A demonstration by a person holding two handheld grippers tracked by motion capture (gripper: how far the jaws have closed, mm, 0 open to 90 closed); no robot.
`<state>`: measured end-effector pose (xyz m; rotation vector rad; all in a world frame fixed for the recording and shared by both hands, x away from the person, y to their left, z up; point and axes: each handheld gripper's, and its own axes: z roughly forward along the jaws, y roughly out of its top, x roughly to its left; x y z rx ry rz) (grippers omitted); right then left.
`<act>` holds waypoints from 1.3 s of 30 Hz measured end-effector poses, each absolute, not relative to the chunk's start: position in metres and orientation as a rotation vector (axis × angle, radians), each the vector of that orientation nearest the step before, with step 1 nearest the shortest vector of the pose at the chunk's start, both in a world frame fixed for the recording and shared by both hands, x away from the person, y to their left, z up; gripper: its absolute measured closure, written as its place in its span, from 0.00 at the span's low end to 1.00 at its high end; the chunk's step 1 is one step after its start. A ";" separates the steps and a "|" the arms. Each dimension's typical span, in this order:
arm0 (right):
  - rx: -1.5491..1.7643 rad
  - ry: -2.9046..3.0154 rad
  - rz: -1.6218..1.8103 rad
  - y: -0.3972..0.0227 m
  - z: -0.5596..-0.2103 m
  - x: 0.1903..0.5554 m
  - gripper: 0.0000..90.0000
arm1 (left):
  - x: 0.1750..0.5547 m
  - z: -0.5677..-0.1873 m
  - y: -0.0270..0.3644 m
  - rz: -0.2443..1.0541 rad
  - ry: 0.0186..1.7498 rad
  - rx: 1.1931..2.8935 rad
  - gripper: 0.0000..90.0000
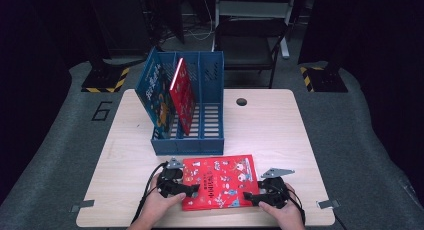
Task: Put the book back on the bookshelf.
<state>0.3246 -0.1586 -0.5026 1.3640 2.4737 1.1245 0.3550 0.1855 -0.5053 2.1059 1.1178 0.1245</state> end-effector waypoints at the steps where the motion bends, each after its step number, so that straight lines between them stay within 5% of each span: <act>1: 1.357 2.477 1.120 -0.159 -0.503 0.324 0.28 | 0.355 -0.505 0.185 0.115 1.118 2.110 0.18; 39: 1.395 2.392 0.986 -0.203 -0.497 0.305 0.34 | 0.354 -0.505 0.153 0.058 1.044 2.122 0.25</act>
